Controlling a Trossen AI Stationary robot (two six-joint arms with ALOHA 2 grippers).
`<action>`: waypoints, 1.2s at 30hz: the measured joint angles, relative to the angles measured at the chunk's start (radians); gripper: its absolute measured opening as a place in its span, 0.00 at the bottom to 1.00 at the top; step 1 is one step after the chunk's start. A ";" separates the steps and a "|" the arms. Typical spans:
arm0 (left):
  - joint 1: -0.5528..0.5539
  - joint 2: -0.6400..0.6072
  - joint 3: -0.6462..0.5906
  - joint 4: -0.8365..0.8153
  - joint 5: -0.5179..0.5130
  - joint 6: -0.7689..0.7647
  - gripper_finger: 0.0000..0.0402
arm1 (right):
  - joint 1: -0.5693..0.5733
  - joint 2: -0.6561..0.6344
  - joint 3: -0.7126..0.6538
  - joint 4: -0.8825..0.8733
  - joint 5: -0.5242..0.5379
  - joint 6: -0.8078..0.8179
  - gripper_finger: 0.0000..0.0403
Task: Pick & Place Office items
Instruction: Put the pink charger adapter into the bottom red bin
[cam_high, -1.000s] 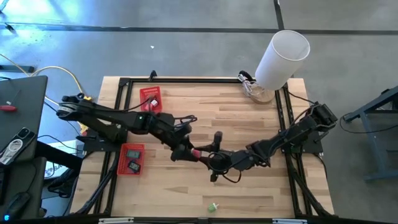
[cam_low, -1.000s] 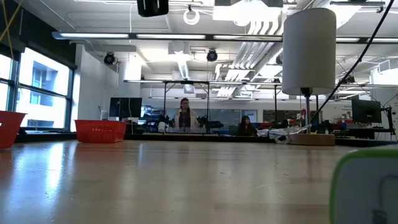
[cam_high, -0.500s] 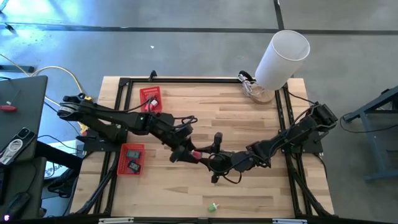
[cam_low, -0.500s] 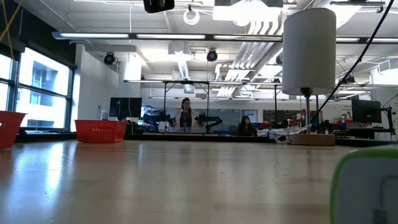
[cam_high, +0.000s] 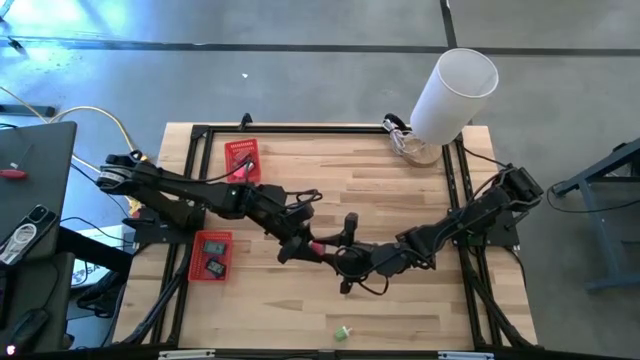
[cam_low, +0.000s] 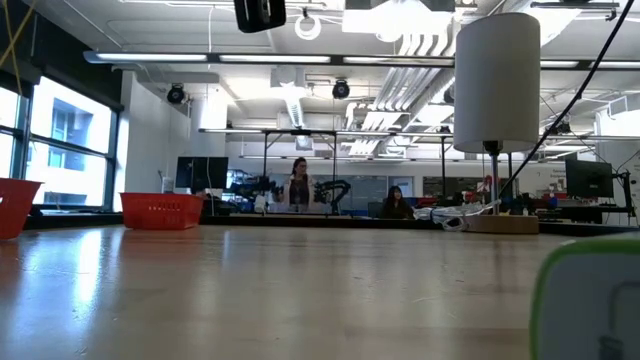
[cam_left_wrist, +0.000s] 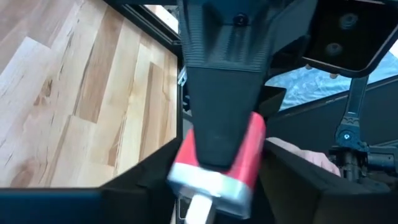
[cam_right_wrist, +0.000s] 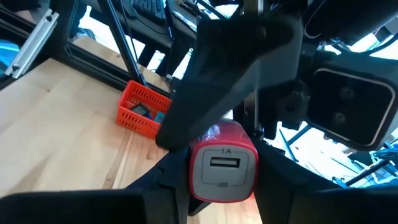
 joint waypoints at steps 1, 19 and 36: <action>0.000 0.000 0.000 0.004 0.000 0.000 0.46 | 0.000 0.000 0.000 0.000 0.000 0.000 0.30; -0.001 0.000 0.000 0.025 0.011 -0.002 0.32 | 0.012 0.001 -0.001 -0.028 -0.050 0.029 0.55; 0.036 -0.001 0.002 -0.105 -0.047 0.119 0.31 | 0.155 0.002 -0.001 -0.169 0.172 0.221 0.74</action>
